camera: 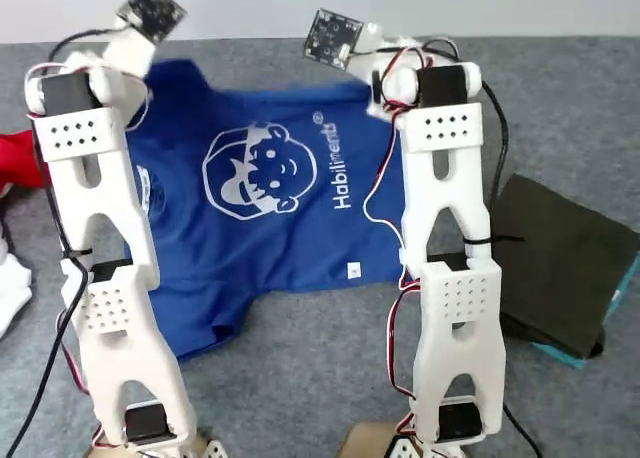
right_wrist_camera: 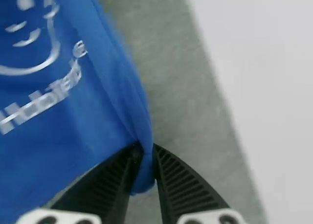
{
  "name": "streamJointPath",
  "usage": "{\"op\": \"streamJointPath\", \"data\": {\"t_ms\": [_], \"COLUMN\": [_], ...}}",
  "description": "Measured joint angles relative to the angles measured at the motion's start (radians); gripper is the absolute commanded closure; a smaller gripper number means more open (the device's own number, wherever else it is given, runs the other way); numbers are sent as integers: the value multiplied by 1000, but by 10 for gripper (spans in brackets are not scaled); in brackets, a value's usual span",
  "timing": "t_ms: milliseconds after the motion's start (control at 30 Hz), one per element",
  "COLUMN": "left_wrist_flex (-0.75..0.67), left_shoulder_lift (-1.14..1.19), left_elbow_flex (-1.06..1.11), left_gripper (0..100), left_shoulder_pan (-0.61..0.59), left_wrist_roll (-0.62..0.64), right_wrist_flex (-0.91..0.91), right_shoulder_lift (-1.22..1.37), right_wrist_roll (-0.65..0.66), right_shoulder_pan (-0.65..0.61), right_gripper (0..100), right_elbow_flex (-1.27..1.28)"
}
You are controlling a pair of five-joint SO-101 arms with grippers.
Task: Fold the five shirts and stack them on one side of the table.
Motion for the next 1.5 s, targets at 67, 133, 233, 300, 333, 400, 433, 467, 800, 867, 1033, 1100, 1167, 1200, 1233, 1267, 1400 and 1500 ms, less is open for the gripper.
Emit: {"op": "streamJointPath", "data": {"t_ms": [67, 133, 233, 300, 333, 400, 433, 467, 800, 867, 1033, 1100, 1167, 1200, 1233, 1267, 1400, 1500], "left_wrist_flex": [46, 58, 60, 60, 60, 60, 60, 60, 60, 60, 57, 37, 17, 11, 8, 6, 2, 20], "left_shoulder_lift": [0, 0, -5, -38, -69, -155, -207, -262, -790, -852, -902, -904, -904, -904, -904, -904, -913, -916], "left_elbow_flex": [0, 0, 46, 117, 169, 293, 368, 445, 1181, 1277, 1436, 1479, 1514, 1527, 1540, 1550, 1574, 1590], "left_gripper": [995, 995, 995, 995, 995, 995, 995, 995, 995, 995, 995, 995, 995, 995, 994, 994, 990, 946], "left_shoulder_pan": [-2, -12, -34, -37, -37, -37, -37, -37, -28, -28, -28, -28, -28, -28, -28, -28, -28, -28], "left_wrist_roll": [-18, -28, -32, -49, -60, -87, -98, -112, -222, -232, -236, -236, -236, -236, -236, -236, -236, -258], "right_wrist_flex": [78, 152, 190, 190, 190, 192, 192, 192, 192, 192, 192, 192, 186, 180, 173, 163, 114, 98], "right_shoulder_lift": [0, 0, 0, 0, 0, 0, 0, 0, -342, -407, -491, -503, -506, -506, -506, -506, -506, -506], "right_wrist_roll": [-8, -18, -43, -75, -86, -110, -123, -135, -196, -218, -235, -235, -235, -235, -235, -235, -235, -238], "right_shoulder_pan": [0, 0, 0, 0, 2, 5, 6, 8, 23, 23, 23, 23, 25, 26, 26, 29, 31, 31], "right_gripper": [988, 988, 988, 988, 988, 988, 988, 988, 987, 987, 987, 987, 987, 987, 987, 987, 986, 980], "right_elbow_flex": [-5, -5, -5, -5, -5, -5, -5, -5, 468, 591, 841, 916, 976, 1002, 1026, 1053, 1119, 1128]}}
